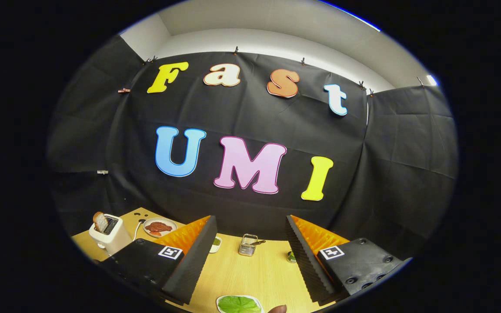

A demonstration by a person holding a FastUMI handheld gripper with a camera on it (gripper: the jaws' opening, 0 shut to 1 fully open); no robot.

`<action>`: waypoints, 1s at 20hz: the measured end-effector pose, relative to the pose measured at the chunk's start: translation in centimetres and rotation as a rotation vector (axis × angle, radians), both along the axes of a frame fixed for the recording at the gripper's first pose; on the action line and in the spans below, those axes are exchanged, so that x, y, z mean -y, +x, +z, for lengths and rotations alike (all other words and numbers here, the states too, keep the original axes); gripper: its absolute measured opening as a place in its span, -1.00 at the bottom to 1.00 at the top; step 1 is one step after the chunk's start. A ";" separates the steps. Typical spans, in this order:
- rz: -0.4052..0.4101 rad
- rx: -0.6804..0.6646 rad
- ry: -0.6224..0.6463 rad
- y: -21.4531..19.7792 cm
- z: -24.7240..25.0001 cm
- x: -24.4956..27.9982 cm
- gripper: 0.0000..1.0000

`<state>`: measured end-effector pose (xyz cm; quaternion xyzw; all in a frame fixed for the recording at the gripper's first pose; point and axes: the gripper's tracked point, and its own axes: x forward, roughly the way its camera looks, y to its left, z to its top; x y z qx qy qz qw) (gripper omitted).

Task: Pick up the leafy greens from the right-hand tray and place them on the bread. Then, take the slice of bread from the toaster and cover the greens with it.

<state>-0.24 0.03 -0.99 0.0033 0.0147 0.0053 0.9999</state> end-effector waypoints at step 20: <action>0.002 -0.003 0.002 0.0 -0.2 0.0 0.96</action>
